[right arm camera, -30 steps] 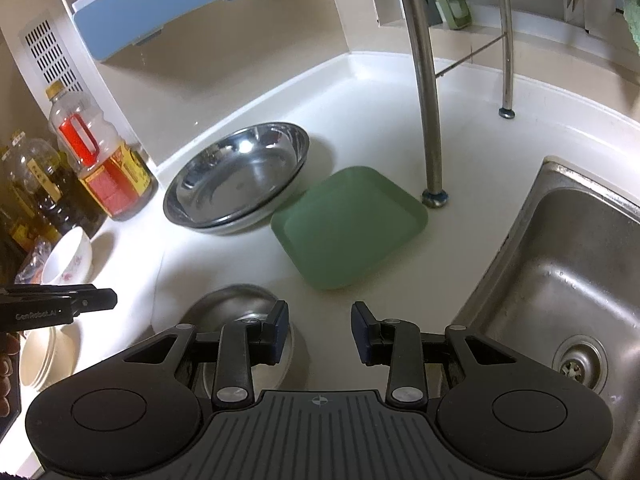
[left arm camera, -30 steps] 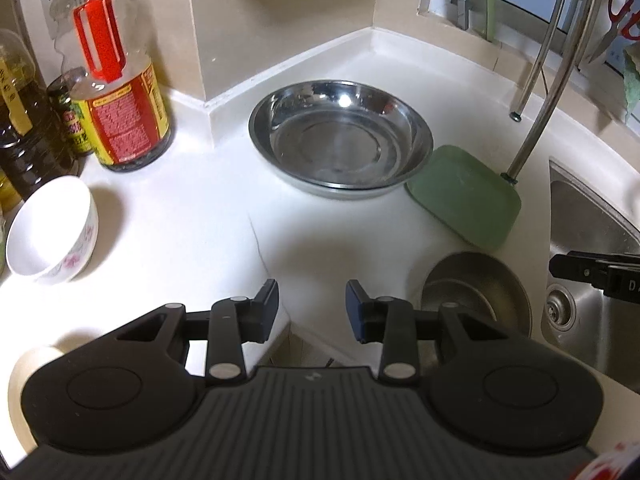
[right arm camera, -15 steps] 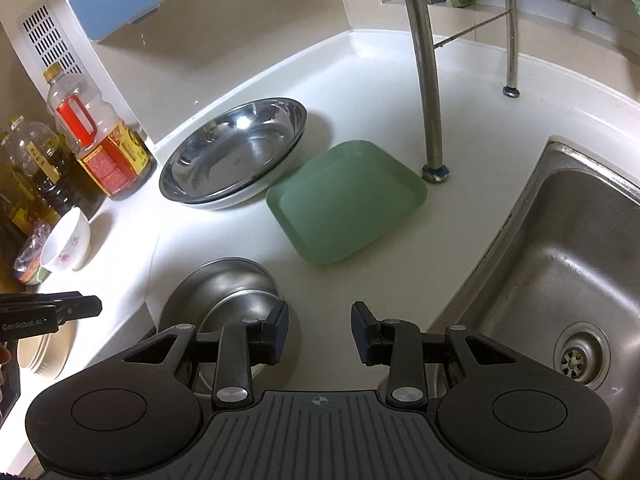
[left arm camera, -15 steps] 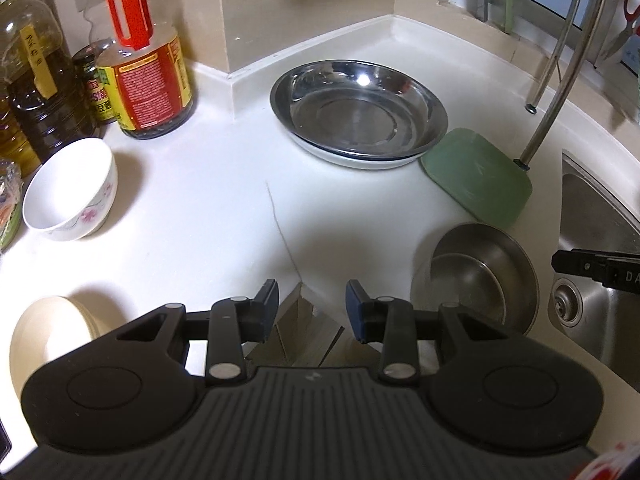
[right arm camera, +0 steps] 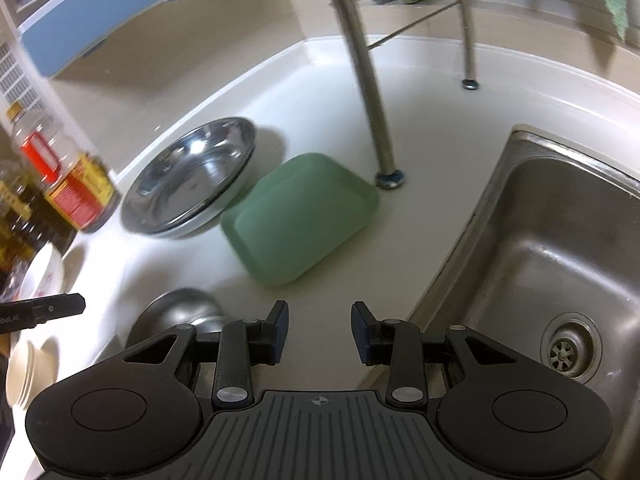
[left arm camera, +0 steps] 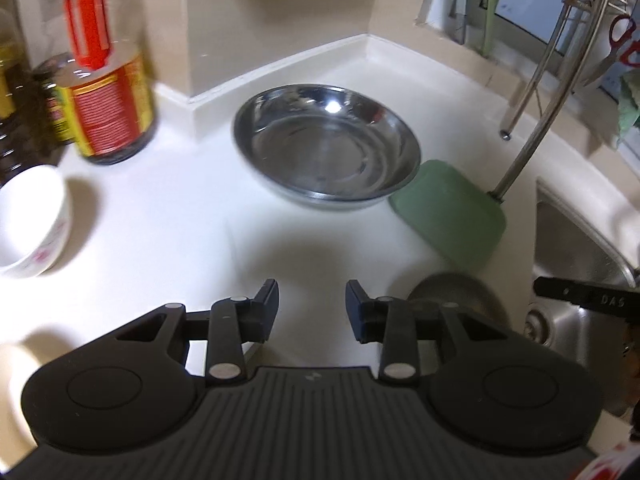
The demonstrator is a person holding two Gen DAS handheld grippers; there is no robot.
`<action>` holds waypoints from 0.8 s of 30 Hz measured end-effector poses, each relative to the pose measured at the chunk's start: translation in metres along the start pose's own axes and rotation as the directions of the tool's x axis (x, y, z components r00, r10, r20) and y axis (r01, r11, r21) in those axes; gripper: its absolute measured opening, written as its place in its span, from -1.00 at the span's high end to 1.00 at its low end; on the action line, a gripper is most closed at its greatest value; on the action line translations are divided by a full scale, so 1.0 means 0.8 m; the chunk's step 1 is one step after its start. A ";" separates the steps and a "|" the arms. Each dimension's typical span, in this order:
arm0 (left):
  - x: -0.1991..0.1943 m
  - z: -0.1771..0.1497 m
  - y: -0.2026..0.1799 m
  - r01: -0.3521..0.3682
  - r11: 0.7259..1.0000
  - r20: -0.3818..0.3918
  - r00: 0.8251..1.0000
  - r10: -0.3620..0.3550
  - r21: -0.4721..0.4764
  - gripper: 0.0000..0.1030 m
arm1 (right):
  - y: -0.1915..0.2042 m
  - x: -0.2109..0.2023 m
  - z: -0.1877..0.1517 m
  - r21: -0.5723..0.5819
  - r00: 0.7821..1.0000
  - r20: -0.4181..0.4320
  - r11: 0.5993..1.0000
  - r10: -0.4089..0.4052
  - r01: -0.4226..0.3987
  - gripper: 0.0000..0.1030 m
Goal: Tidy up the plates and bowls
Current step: 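Move the left gripper back toward the green square plate edge, then close the left gripper on the green plate edge and lift it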
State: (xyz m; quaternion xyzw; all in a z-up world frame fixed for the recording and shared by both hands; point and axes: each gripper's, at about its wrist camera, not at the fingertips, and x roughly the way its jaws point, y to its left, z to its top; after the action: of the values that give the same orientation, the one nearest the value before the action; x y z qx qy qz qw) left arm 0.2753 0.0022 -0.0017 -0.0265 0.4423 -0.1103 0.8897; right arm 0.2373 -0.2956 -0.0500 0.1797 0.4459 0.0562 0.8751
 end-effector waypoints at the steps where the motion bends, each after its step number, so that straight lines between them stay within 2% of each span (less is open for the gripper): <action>1: 0.006 0.006 -0.001 0.013 1.000 0.003 1.000 -0.013 0.009 0.35 | -0.003 0.002 0.002 0.007 1.000 0.004 1.000 -0.004 0.004 0.31; 7: 0.048 0.038 -0.013 0.097 0.993 -0.001 0.995 -0.097 0.072 0.37 | -0.021 0.019 0.021 0.059 0.999 0.040 0.998 -0.030 0.028 0.32; 11: 0.079 0.057 -0.028 0.149 0.984 -0.039 0.989 -0.146 0.102 0.38 | -0.032 0.037 0.034 0.091 0.998 0.058 0.995 -0.040 0.034 0.32; 16: 0.110 0.069 -0.051 0.169 0.974 -0.092 0.983 -0.157 0.153 0.39 | -0.045 0.060 0.048 0.121 0.997 0.063 0.992 -0.054 0.046 0.32; 24: 0.136 0.078 -0.069 0.192 0.962 -0.131 0.977 -0.168 0.195 0.42 | -0.060 0.096 0.065 0.170 0.995 0.079 0.984 -0.068 0.054 0.32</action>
State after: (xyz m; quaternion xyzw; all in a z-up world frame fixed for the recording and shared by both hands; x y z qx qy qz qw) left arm 0.3790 -0.0785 -0.0410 0.0323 0.4737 -0.2377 0.8474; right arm 0.3217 -0.3344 -0.0977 0.2412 0.4170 -0.0160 0.8762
